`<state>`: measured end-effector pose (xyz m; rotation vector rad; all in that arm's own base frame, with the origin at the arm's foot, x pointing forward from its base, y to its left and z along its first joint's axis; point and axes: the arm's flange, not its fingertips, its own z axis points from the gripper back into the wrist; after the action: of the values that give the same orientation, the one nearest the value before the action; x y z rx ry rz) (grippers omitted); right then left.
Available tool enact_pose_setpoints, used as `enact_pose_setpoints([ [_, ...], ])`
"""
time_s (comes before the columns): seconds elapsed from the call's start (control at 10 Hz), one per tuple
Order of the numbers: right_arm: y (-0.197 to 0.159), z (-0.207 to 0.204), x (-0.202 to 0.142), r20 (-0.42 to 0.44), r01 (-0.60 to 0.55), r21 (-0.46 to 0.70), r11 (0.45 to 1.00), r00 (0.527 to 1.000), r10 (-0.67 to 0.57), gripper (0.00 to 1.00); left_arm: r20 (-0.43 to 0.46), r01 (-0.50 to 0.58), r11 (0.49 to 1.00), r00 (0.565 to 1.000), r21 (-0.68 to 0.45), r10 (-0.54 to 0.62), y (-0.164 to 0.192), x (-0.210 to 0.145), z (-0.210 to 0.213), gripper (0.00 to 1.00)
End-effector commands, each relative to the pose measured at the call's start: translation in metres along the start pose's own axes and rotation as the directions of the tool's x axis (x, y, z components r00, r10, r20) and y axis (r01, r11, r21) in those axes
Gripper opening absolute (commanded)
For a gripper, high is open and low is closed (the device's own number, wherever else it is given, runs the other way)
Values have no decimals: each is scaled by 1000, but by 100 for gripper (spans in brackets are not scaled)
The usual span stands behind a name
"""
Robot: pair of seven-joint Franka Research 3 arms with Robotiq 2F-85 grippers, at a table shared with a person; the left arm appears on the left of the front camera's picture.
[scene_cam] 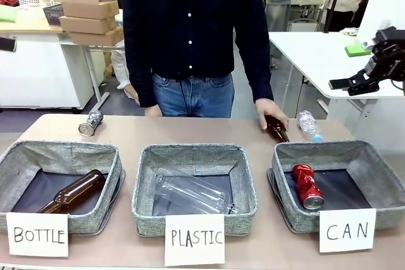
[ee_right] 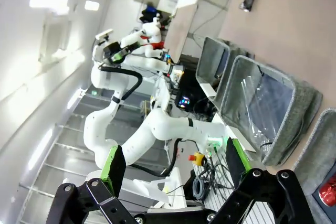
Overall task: Sort the can waste into the basket.
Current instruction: Pick up the can waste from the table and place it in the right Fabric basket.
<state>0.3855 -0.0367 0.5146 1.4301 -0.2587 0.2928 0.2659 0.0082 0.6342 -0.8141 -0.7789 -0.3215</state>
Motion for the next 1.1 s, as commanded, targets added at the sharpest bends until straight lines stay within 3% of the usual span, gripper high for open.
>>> enact_pose_setpoints([
  [0.0,1,0,0,5,-10,-15,1000,1000,10,100,-202,-1,935,976,353,78,25,39,-22,100],
  [0.1,1,0,0,5,-10,-15,1000,1000,10,100,-220,-13,871,966,491,138,47,55,-38,100],
  [0.2,1,0,0,5,-10,-15,1000,1000,10,100,-243,1,767,949,642,202,71,66,-56,100],
  [0.3,1,0,0,5,-10,-15,1000,1000,10,100,-328,26,792,918,610,222,90,72,-72,100],
  [0.4,1,0,0,5,-10,-15,1000,1000,10,100,-318,33,758,919,652,234,111,76,-89,100],
  [0.5,1,0,0,5,-10,-15,1000,1000,10,100,-265,-12,802,941,597,212,124,81,-102,100],
  [0.6,1,0,0,5,-10,-15,1000,1000,10,100,-283,-134,894,920,427,273,116,84,-100,100],
  [0.7,1,0,0,5,-10,-15,1000,1000,10,100,-302,62,759,936,649,182,129,63,-102,100],
  [0.9,1,0,0,5,-10,-15,1000,1000,10,100,-302,62,759,936,649,182,129,63,-102,100],
  [1.0,1,0,0,5,-10,-15,1000,1000,10,100,-319,27,805,925,593,205,135,71,-114,100],
])
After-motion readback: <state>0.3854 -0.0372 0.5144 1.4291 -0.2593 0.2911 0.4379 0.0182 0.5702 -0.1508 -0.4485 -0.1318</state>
